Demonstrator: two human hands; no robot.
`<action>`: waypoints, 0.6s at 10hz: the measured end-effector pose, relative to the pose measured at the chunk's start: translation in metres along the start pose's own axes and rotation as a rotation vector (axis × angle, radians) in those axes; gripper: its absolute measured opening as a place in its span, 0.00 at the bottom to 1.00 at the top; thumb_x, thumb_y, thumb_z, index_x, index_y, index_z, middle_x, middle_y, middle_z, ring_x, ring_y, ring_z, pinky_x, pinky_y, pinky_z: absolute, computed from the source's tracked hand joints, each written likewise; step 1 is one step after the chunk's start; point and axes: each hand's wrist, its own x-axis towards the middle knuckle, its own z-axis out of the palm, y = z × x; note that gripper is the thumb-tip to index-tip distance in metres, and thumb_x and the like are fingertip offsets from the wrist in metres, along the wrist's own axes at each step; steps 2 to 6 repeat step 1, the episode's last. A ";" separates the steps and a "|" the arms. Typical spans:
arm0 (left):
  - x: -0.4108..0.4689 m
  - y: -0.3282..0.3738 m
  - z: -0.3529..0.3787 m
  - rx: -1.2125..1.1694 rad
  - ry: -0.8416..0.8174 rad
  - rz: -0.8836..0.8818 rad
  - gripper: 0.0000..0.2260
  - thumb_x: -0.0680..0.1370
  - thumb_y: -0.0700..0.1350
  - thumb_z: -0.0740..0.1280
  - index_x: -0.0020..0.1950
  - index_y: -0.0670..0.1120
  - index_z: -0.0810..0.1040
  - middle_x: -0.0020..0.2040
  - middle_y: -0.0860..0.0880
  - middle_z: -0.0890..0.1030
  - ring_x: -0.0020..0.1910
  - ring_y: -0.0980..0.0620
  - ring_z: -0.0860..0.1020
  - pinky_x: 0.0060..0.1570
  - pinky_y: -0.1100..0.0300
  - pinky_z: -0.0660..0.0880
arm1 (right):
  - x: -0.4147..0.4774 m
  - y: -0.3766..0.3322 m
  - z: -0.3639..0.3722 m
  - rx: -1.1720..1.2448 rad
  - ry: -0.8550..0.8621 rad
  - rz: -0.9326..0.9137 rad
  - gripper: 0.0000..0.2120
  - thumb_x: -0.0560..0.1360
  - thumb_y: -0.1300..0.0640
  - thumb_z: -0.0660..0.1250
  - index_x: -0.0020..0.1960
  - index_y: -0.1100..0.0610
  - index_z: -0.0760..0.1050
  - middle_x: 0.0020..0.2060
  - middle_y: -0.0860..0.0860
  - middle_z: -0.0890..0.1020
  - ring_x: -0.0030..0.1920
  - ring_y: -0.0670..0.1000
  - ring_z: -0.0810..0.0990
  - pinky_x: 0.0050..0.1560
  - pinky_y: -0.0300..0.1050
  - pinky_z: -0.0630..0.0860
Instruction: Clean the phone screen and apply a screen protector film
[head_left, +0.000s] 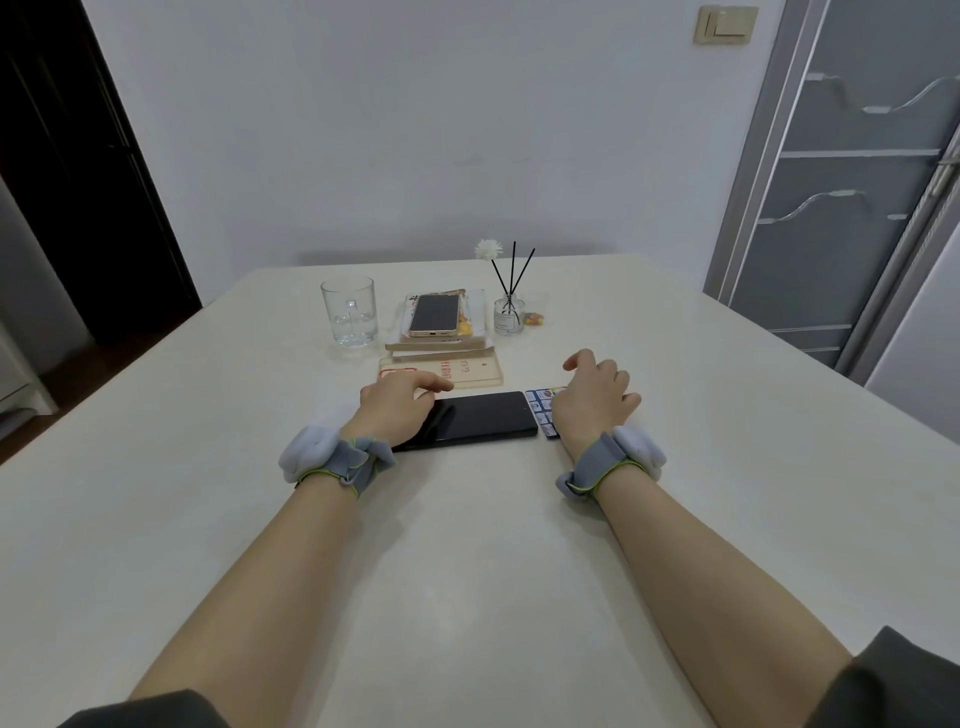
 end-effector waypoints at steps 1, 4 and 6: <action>0.001 0.003 -0.001 -0.135 0.044 -0.003 0.14 0.81 0.44 0.58 0.59 0.55 0.79 0.65 0.54 0.77 0.68 0.50 0.70 0.72 0.51 0.60 | 0.001 -0.003 -0.001 0.158 0.018 -0.096 0.13 0.76 0.59 0.59 0.59 0.52 0.72 0.56 0.52 0.75 0.61 0.55 0.68 0.57 0.51 0.61; 0.001 0.003 -0.001 -0.135 0.044 -0.003 0.14 0.81 0.44 0.58 0.59 0.55 0.79 0.65 0.54 0.77 0.68 0.50 0.70 0.72 0.51 0.60 | 0.001 -0.003 -0.001 0.158 0.018 -0.096 0.13 0.76 0.59 0.59 0.59 0.52 0.72 0.56 0.52 0.75 0.61 0.55 0.68 0.57 0.51 0.61; 0.001 0.003 -0.001 -0.135 0.044 -0.003 0.14 0.81 0.44 0.58 0.59 0.55 0.79 0.65 0.54 0.77 0.68 0.50 0.70 0.72 0.51 0.60 | 0.001 -0.003 -0.001 0.158 0.018 -0.096 0.13 0.76 0.59 0.59 0.59 0.52 0.72 0.56 0.52 0.75 0.61 0.55 0.68 0.57 0.51 0.61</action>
